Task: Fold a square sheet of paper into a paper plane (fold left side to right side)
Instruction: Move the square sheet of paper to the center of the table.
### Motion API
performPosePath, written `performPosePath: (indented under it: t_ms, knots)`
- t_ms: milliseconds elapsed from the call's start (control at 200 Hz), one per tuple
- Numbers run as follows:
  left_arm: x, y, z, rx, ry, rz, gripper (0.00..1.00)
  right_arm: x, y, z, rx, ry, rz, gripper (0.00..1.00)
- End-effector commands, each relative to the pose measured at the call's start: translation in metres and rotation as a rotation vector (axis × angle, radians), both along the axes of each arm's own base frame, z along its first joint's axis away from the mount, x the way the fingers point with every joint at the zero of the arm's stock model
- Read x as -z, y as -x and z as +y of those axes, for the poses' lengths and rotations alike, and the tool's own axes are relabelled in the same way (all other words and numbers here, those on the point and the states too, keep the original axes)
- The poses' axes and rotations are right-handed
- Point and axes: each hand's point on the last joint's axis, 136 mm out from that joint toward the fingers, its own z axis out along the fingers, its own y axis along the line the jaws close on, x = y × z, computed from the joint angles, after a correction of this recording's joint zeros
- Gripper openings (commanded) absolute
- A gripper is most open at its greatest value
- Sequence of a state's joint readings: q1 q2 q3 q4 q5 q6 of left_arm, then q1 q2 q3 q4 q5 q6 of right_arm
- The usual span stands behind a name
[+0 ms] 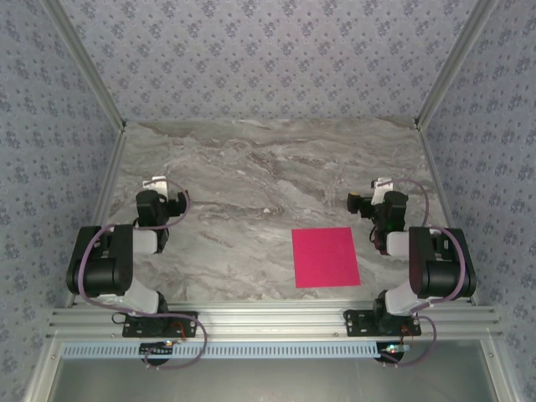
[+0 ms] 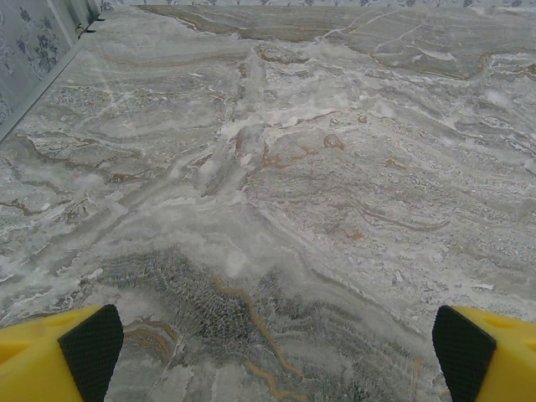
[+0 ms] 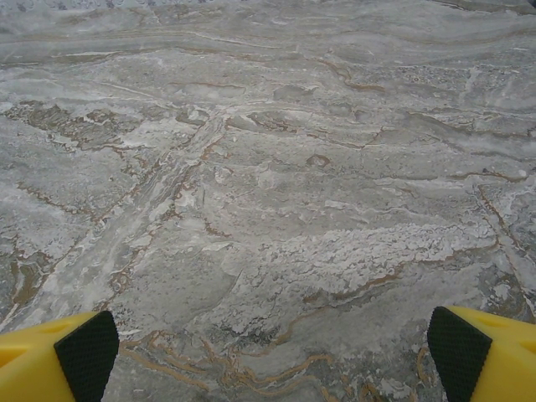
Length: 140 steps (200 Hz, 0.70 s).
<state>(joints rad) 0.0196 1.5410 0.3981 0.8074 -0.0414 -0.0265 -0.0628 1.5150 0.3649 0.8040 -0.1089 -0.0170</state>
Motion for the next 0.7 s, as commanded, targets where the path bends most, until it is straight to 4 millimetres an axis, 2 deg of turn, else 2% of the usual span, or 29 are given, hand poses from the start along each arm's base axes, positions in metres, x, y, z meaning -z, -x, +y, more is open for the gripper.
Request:
performPosePath:
  t_ms: [0, 145, 245, 315, 355, 440, 490, 595, 695]
  knots:
    - [-0.01, -0.005, -0.001, 0.003, -0.005, -0.026, 0.98, -0.007, -0.007, -0.003, 0.009, 0.015, -0.022, 1.0]
    - [-0.01, -0.005, -0.003, 0.025, 0.009, -0.03, 0.98, -0.009, -0.007, -0.008, 0.039, 0.014, -0.017, 1.0]
    - [-0.024, -0.002, -0.004, 0.025, 0.007, -0.008, 0.98, -0.031, -0.005, -0.007, 0.01, -0.02, -0.017, 1.0]
    - [-0.045, 0.004, -0.003, 0.003, 0.035, 0.015, 0.98, -0.057, 0.004, -0.01, 0.037, -0.038, -0.036, 1.0]
    - [-0.065, 0.009, -0.004, -0.014, 0.091, -0.008, 0.98, -0.072, 0.01, -0.006, 0.041, -0.077, -0.056, 1.0]
    - [-0.095, 0.022, -0.02, 0.004, 0.245, -0.058, 0.98, -0.096, 0.027, 0.013, 0.014, -0.101, -0.022, 1.0]
    - [-0.107, 0.033, -0.025, -0.042, 0.38, -0.078, 0.98, -0.099, 0.044, 0.024, 0.011, -0.095, 0.049, 1.0]
    - [-0.117, 0.056, -0.066, 0.024, 0.64, -0.042, 0.98, -0.106, 0.079, 0.058, -0.056, -0.111, 0.151, 1.0]
    - [-0.113, 0.08, -0.112, 0.106, 0.816, 0.063, 0.98, -0.093, 0.119, 0.074, -0.052, -0.167, 0.32, 1.0]
